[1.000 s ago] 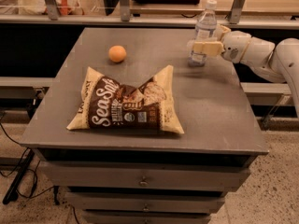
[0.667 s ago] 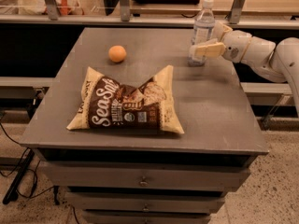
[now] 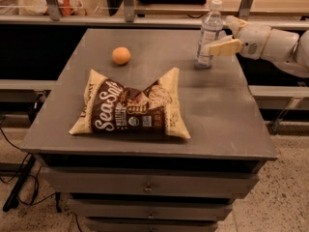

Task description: Place blue plastic bottle upright

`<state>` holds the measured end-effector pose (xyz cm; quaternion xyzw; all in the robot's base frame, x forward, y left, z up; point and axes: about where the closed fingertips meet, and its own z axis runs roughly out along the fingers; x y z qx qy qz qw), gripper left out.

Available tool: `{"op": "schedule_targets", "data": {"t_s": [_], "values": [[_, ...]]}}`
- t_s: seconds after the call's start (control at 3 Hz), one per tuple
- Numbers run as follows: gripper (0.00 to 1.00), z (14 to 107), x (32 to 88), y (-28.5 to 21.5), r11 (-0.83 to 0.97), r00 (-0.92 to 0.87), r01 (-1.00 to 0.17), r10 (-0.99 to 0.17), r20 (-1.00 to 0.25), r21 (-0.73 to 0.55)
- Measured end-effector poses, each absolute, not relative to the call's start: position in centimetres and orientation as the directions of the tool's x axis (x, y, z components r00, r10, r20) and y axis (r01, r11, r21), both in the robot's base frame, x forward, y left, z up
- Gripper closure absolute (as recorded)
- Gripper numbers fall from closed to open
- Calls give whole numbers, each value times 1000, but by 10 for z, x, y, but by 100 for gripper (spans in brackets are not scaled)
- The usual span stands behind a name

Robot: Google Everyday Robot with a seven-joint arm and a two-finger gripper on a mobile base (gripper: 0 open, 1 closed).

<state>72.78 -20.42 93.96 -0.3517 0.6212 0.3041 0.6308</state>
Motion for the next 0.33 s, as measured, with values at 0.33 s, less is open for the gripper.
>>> {"op": "schedule_targets", "data": {"t_s": [0.33], "values": [[0,948,720,-215,575,31,-813,-126,-992,-98]]}}
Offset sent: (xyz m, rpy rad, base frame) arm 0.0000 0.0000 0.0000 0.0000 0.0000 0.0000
